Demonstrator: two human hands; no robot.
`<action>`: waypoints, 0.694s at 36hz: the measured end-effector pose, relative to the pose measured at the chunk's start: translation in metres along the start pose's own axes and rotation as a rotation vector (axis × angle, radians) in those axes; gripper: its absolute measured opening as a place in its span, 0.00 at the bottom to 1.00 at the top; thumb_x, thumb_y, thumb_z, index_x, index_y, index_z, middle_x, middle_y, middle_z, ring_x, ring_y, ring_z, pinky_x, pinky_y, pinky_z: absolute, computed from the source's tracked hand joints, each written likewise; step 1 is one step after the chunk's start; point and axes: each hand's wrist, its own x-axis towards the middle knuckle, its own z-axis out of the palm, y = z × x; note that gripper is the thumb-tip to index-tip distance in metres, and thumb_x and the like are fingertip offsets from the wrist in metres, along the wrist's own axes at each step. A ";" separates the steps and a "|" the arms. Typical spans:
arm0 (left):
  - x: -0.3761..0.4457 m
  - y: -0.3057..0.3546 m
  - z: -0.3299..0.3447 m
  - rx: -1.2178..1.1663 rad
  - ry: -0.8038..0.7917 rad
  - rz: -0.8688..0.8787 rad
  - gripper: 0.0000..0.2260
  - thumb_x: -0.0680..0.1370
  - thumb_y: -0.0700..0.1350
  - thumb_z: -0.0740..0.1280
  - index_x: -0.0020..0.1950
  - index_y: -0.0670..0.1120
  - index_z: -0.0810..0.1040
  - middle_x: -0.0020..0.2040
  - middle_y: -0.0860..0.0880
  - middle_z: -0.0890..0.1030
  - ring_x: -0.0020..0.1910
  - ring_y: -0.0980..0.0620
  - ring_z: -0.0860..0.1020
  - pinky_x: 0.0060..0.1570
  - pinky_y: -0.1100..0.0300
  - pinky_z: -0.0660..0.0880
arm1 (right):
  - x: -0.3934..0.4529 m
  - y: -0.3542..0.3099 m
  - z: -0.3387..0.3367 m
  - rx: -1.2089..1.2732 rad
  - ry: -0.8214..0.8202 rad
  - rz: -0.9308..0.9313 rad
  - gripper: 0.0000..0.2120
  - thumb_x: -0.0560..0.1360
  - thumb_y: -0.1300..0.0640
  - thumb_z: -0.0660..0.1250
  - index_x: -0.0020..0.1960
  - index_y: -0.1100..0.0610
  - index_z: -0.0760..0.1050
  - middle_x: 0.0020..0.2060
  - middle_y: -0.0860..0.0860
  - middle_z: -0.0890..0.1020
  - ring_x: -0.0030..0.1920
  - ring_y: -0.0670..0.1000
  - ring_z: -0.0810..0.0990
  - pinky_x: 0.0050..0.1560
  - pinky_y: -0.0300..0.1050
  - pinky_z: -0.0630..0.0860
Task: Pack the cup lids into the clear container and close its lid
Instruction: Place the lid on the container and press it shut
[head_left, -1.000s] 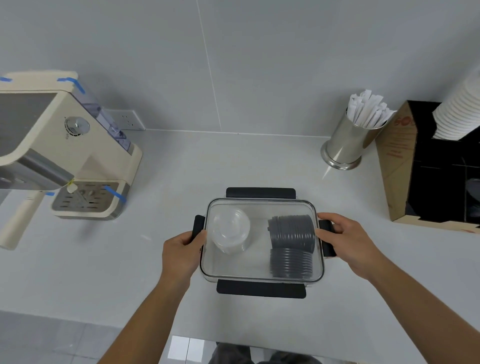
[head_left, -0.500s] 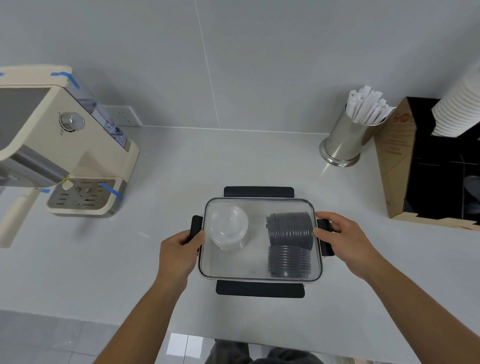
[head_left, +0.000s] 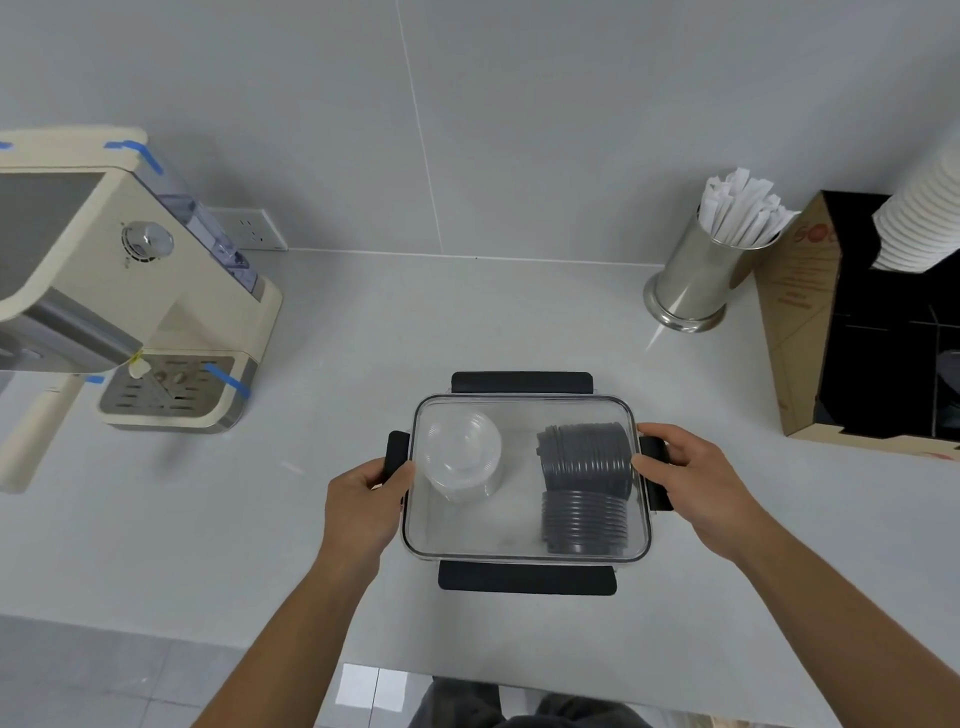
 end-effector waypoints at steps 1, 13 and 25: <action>0.000 0.000 0.000 -0.002 -0.003 0.001 0.09 0.74 0.42 0.72 0.34 0.48 0.84 0.29 0.54 0.80 0.30 0.54 0.75 0.39 0.57 0.76 | 0.000 0.000 0.000 0.000 -0.001 -0.005 0.15 0.75 0.62 0.69 0.50 0.40 0.79 0.49 0.50 0.84 0.48 0.53 0.83 0.40 0.44 0.80; -0.001 0.004 -0.005 -0.106 -0.089 -0.043 0.03 0.75 0.40 0.72 0.45 0.45 0.86 0.40 0.47 0.85 0.37 0.50 0.79 0.42 0.58 0.78 | 0.001 0.001 -0.002 0.015 -0.045 -0.013 0.18 0.76 0.63 0.68 0.50 0.38 0.80 0.49 0.49 0.85 0.48 0.50 0.84 0.39 0.41 0.80; -0.003 0.010 -0.005 -0.127 -0.074 -0.082 0.06 0.74 0.39 0.73 0.39 0.49 0.86 0.35 0.51 0.85 0.35 0.51 0.79 0.39 0.61 0.77 | 0.004 -0.002 -0.002 -0.045 -0.045 -0.011 0.16 0.76 0.63 0.67 0.58 0.45 0.78 0.51 0.52 0.84 0.49 0.53 0.83 0.37 0.42 0.79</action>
